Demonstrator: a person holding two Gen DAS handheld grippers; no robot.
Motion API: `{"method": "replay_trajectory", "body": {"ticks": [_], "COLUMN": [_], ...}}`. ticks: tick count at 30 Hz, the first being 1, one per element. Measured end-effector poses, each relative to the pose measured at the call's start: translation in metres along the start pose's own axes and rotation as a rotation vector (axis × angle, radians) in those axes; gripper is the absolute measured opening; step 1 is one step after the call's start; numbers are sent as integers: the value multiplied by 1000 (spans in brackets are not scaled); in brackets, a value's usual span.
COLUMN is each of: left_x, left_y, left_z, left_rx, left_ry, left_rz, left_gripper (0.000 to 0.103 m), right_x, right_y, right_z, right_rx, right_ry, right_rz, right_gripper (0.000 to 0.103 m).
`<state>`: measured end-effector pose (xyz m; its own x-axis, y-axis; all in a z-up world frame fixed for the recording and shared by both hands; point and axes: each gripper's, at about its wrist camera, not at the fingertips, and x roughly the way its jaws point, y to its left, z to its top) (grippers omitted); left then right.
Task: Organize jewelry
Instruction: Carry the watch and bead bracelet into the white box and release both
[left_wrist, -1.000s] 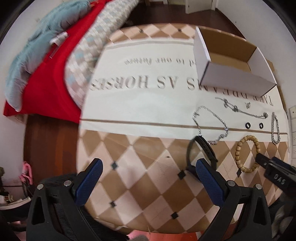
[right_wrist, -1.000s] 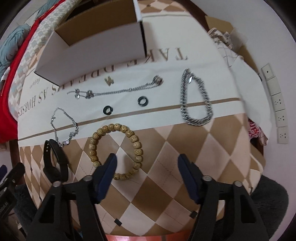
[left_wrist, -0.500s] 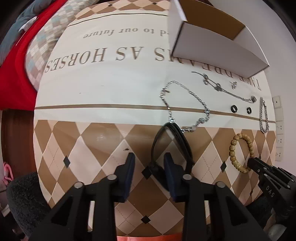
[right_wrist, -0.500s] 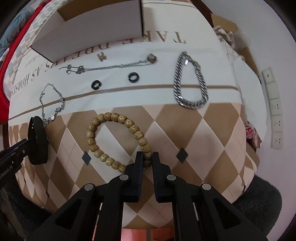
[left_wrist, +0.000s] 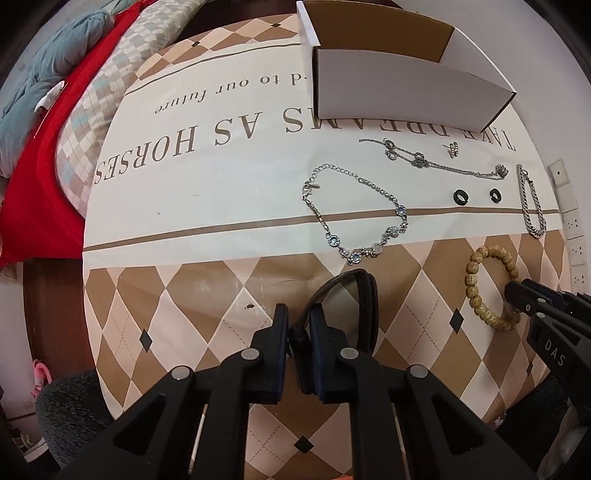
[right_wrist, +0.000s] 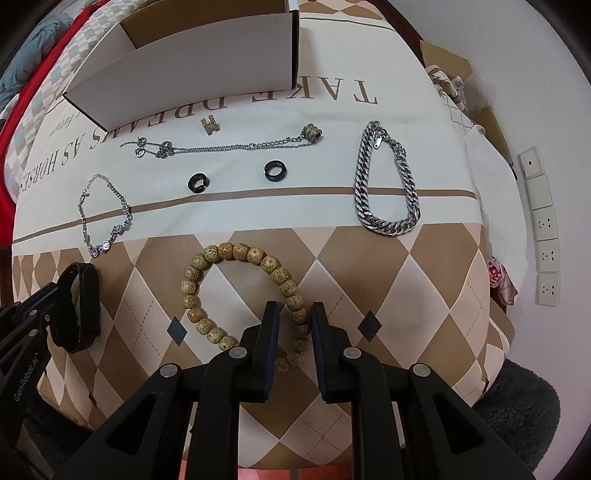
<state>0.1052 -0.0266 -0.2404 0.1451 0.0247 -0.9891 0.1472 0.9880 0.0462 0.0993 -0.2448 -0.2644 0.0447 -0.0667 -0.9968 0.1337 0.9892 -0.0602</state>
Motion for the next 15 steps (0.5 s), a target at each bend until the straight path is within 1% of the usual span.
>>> {"method": "replay_trajectory", "body": {"ticks": [1, 2, 5, 8, 10, 12, 15], "left_x": [1, 4, -2, -6, -14, -25, -44], "left_y": [-2, 0, -1, -2, 0, 0, 4], "left_z": [1, 2, -4, -5, -4, -3, 0], "left_rx": [1, 3, 9, 13, 14, 14, 4], "left_ry": [-1, 5, 4, 2, -7, -24, -48], "left_rz": [0, -18, -20, -32, -48, -65, -94], "left_gripper": [9, 9, 9, 9, 9, 9, 9], "right_x": [-5, -10, -11, -13, -15, -18, -31], "right_y": [9, 21, 24, 31, 35, 33, 28], "right_z": [-2, -4, -6, -11, -13, -16, -17], "right_rx": [-2, -3, -10, -16, -29, -8, 14], "right_ry": [-1, -2, -16, -30, -40, -28, -49], "right_rz": [-3, -5, -11, -3, 0, 80, 142], "right_gripper": [19, 19, 17, 10, 10, 10, 10]}}
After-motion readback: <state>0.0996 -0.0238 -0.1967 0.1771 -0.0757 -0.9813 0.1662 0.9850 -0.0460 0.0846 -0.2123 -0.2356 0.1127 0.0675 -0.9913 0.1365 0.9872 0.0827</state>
